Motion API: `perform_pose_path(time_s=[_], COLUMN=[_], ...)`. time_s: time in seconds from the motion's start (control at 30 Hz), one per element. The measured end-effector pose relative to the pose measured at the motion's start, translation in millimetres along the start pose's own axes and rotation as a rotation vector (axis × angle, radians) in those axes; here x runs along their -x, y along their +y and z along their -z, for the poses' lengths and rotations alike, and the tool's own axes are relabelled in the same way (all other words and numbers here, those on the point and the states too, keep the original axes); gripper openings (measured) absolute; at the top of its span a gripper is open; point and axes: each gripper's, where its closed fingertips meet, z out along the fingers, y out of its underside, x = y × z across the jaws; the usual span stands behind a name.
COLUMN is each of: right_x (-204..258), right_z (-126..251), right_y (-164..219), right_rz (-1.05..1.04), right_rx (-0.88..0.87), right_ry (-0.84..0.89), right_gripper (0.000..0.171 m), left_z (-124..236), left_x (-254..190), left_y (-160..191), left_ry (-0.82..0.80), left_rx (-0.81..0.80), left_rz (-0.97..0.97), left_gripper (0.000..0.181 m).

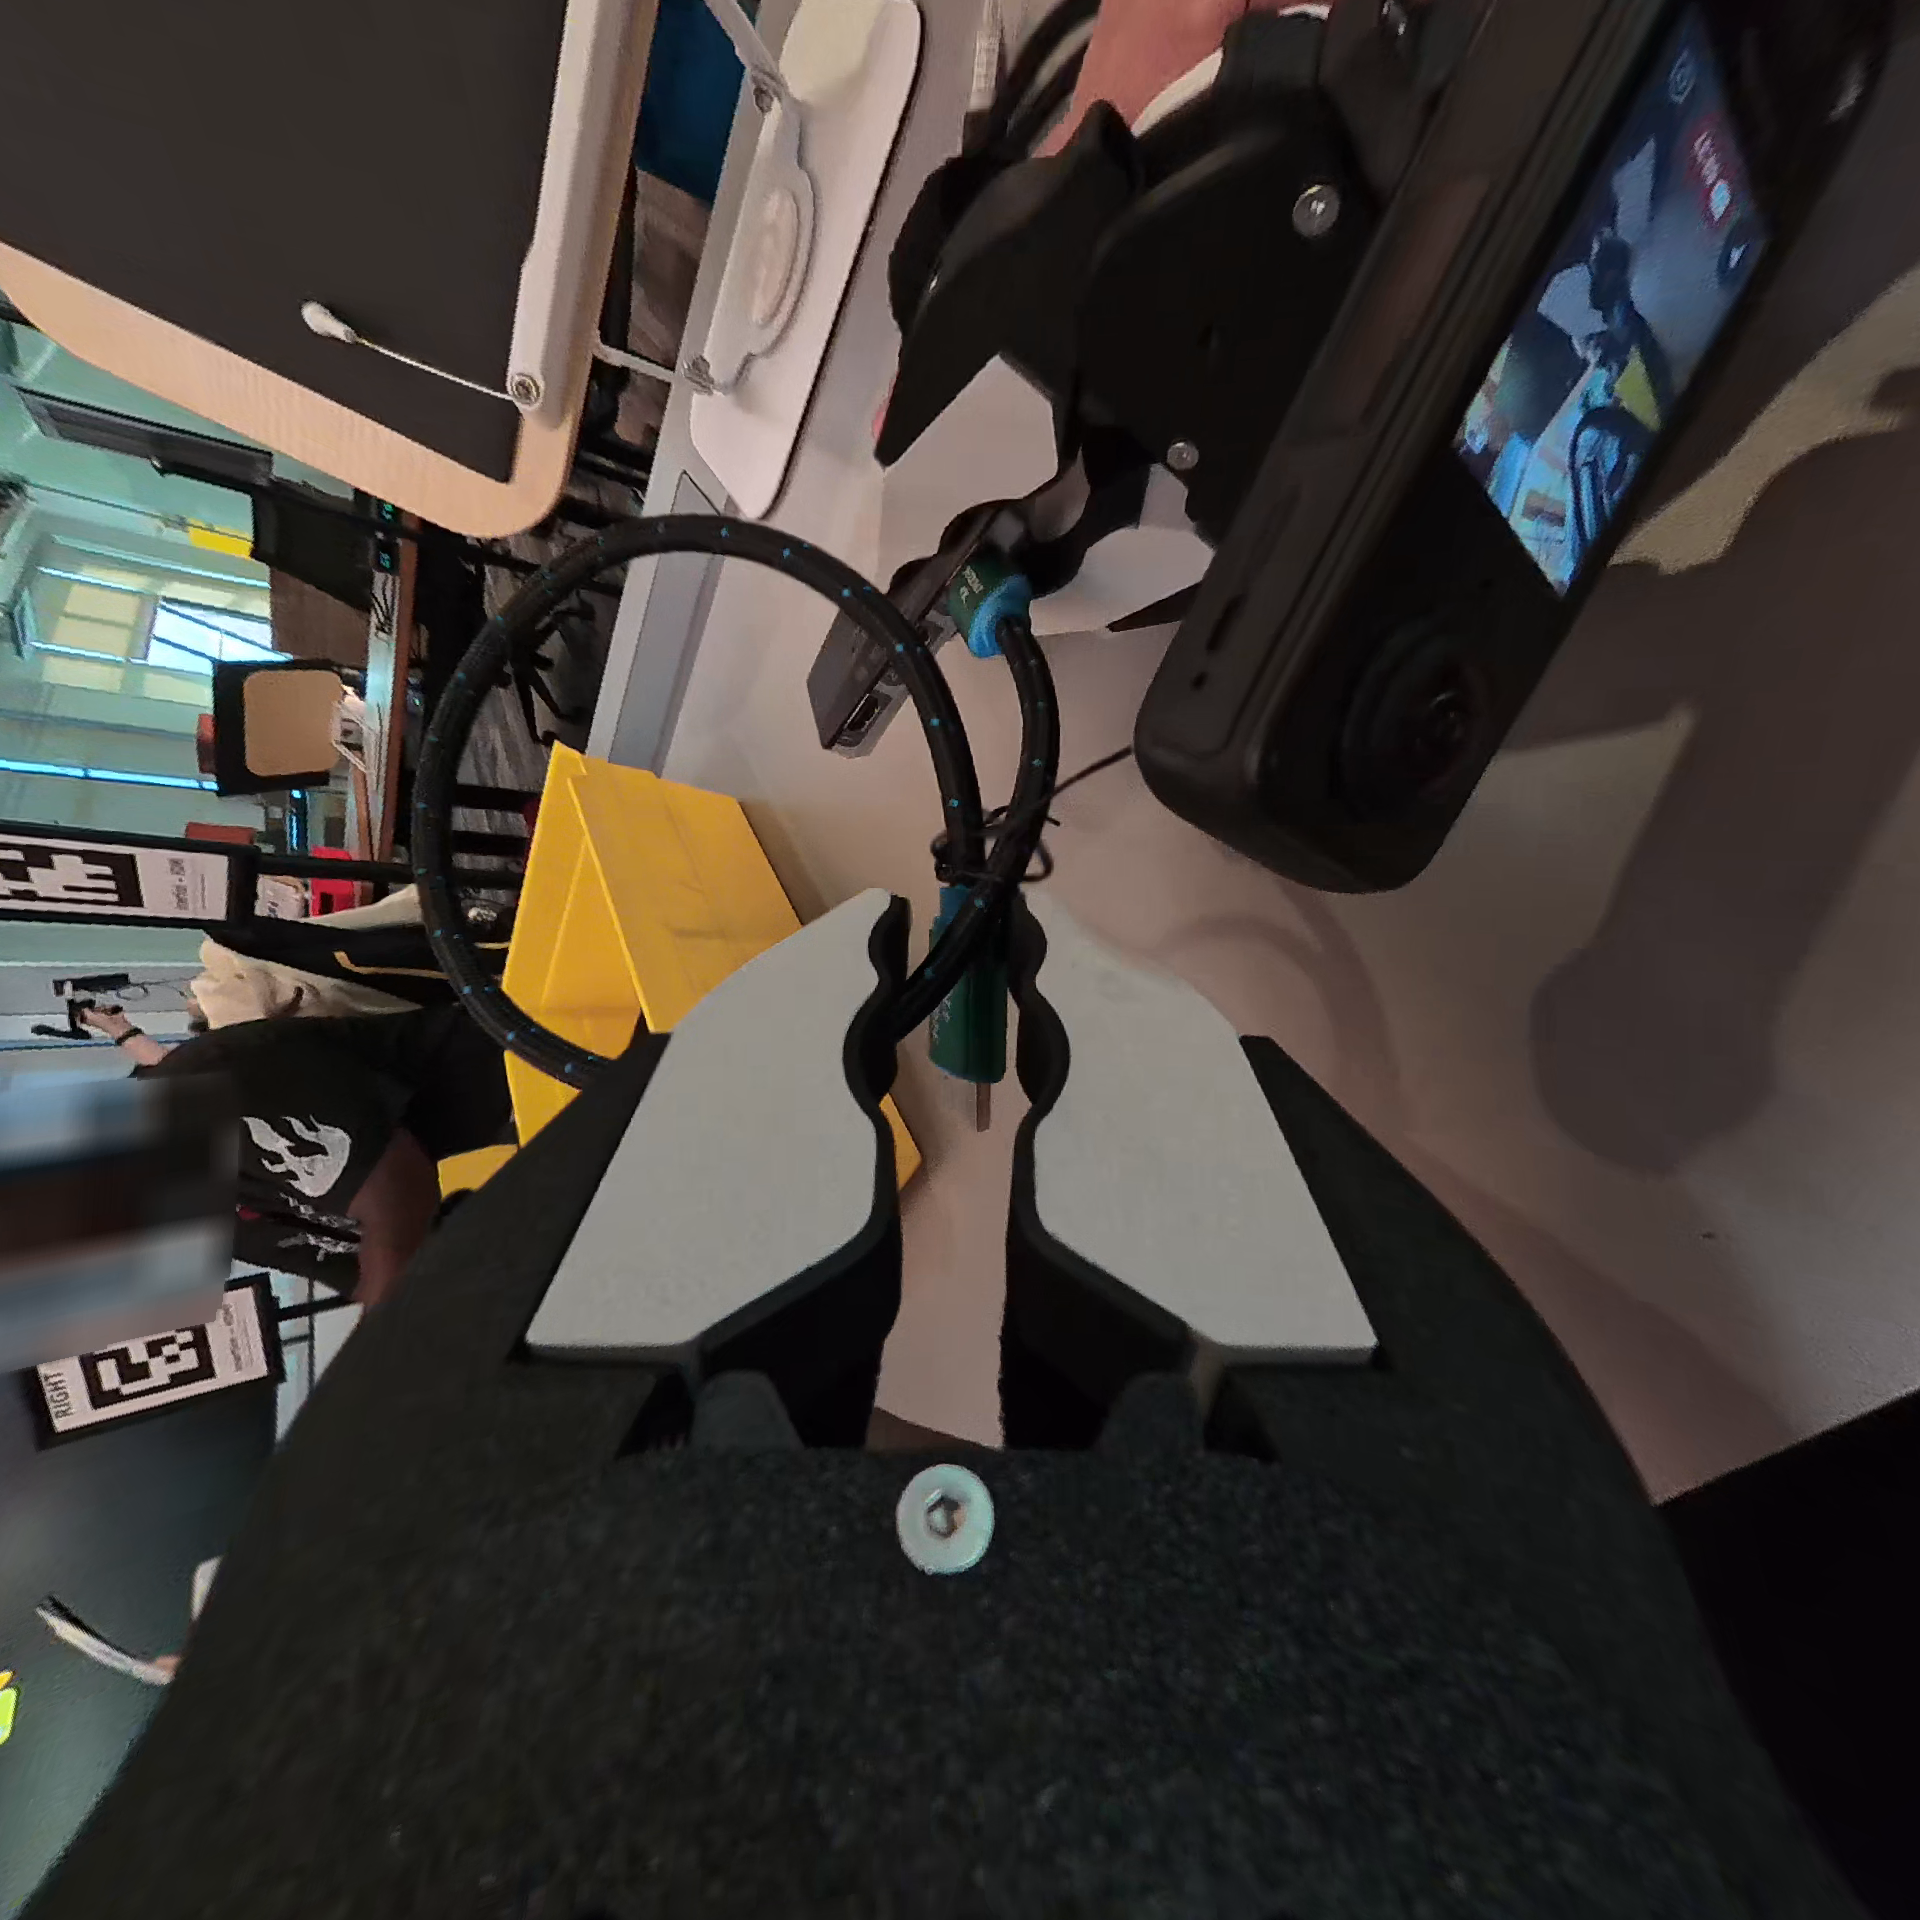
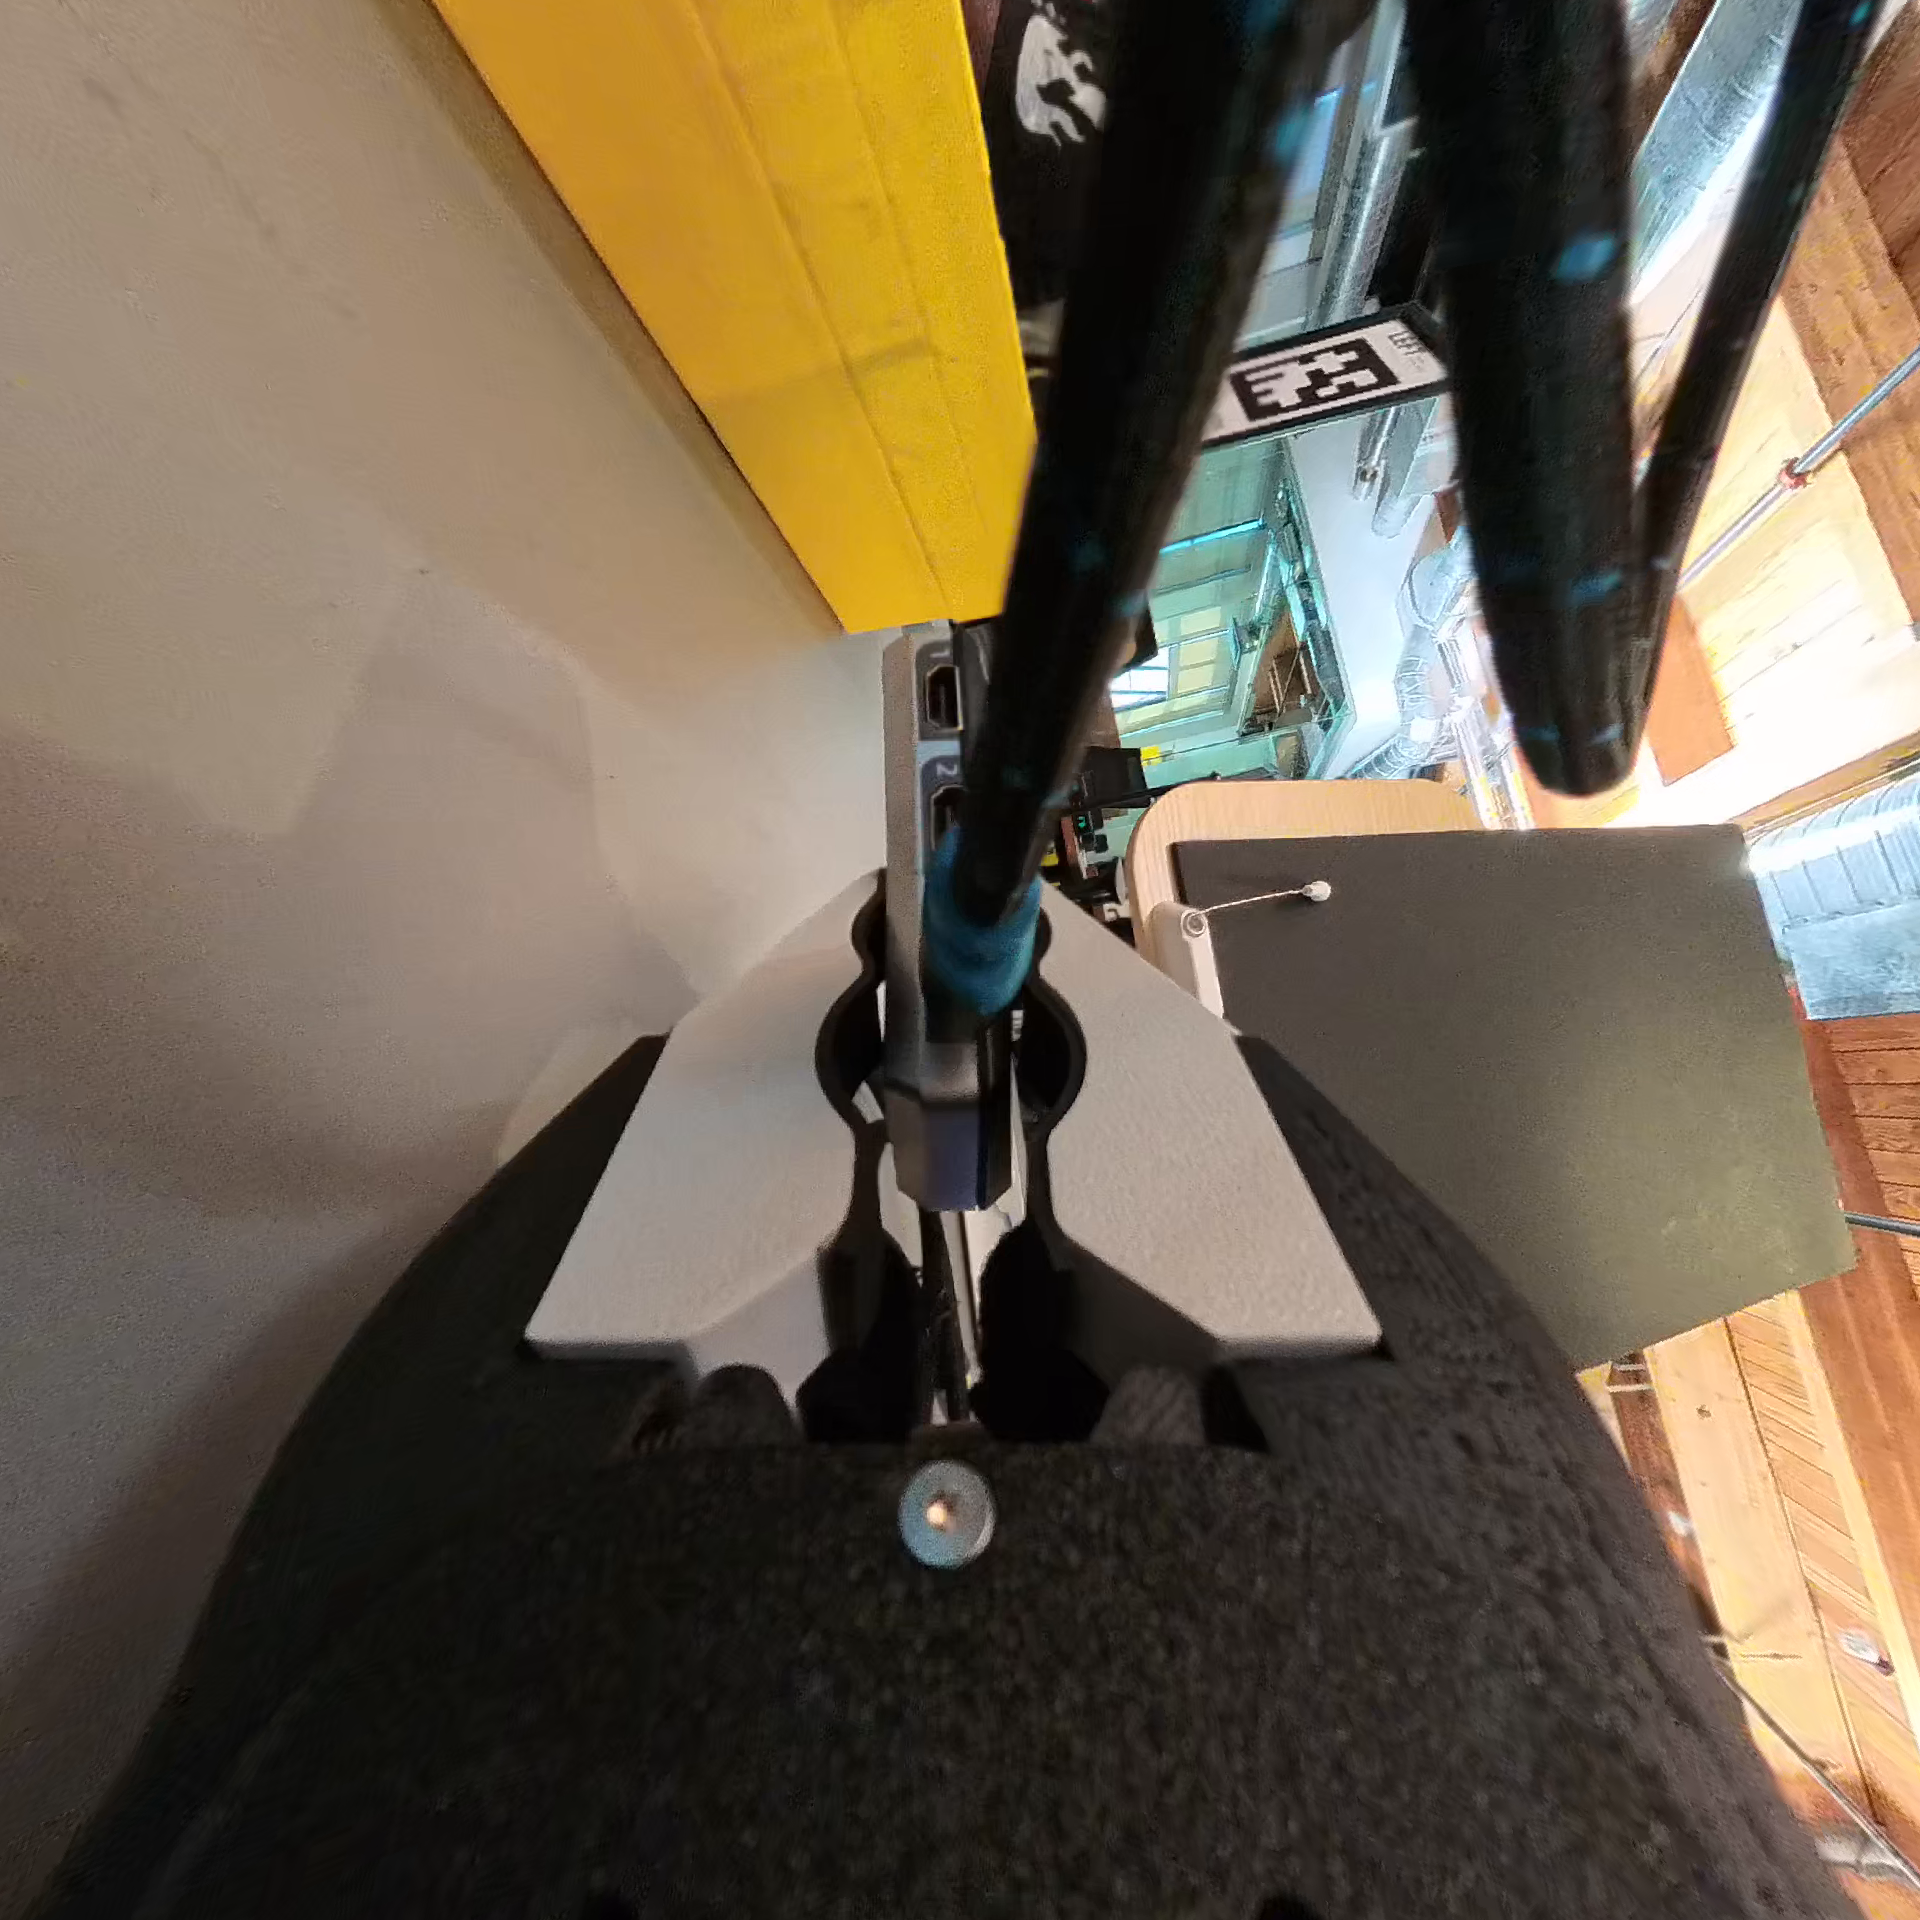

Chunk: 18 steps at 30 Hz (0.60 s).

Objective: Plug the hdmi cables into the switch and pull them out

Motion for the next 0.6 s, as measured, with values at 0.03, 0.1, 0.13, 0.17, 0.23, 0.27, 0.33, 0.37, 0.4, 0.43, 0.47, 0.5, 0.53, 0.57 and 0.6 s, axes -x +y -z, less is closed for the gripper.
perform_pose_path(time_s=[0.03, 0.1, 0.13, 0.17, 0.23, 0.27, 0.33, 0.37, 0.4, 0.43, 0.47, 0.5, 0.53, 0.57, 0.6], right_x=[-1.5, -5.7, -7.2, -8.9, -10.1, -8.7, -6.1, -5.2, -4.7, -5.7, -7.3, -9.4, -12.2, -14.4, -15.2], right_z=[0.5, 0.9, 1.0, 1.3, 2.9, 3.2, 2.9, 2.6, 2.1, 1.8, 1.7, 1.7, 1.7, 1.8, 1.7], right_y=[0.0, 2.0, 3.1, 3.4, 0.8, -1.2, -4.8, -5.9, -5.9, -4.8, -3.5, -1.9, 0.1, 1.5, 2.5], right_rz=[-0.003, -0.038, -0.056, -0.059, -0.057, -0.058, -0.056, -0.057, -0.062, -0.078, -0.102, -0.126, -0.149, -0.171, -0.183], right_rx=[-0.003, -0.007, -0.009, -0.014, -0.028, -0.031, -0.029, -0.028, -0.026, -0.022, -0.021, -0.022, -0.020, -0.022, -0.023], right_ry=[0.005, 0.013, 0.012, 0.016, 0.024, 0.019, 0.014, 0.011, 0.009, 0.009, 0.007, 0.006, 0.011, 0.014, 0.012], right_gripper=[0.020, 0.020, 0.020, 0.020, 0.020, 0.020, 0.020, 0.020, 0.020, 0.021, 0.020, 0.020, 0.020, 0.021, 0.020], left_z=[-0.2, -2.5, -3.3, -4.0, -6.6, -9.0, -12.1, -10.3, -6.3, -0.9, 4.0, 7.4, 9.8, 10.3, 8.6], left_x=[-0.4, 0.1, 2.4, 6.1, 14.9, 15.9, 13.1, 13.5, 15.5, 18.9, 22.4, 25.3, 25.9, 23.4, 16.7], left_y=[-0.9, 1.2, 3.1, 6.0, 15.4, 21.5, 31.6, 34.5, 36.6, 38.5, 41.5, 45.4, 49.2, 52.4, 55.1], left_ry=[-0.002, -0.014, -0.030, -0.053, -0.097, -0.092, -0.055, -0.051, -0.055, -0.068, -0.086, -0.095, -0.087, -0.058, -0.004], left_rx=[-0.013, -0.037, -0.057, -0.078, -0.115, -0.121, -0.132, -0.155, -0.183, -0.218, -0.246, -0.264, -0.281, -0.295, -0.300], left_rz=[-0.002, 0.006, 0.023, 0.051, 0.156, 0.225, 0.354, 0.412, 0.460, 0.497, 0.531, 0.569, 0.611, 0.654, 0.694], left_gripper=[0.017, 0.018, 0.019, 0.020, 0.026, 0.028, 0.041, 0.050, 0.053, 0.056, 0.059, 0.063, 0.064, 0.064, 0.064])
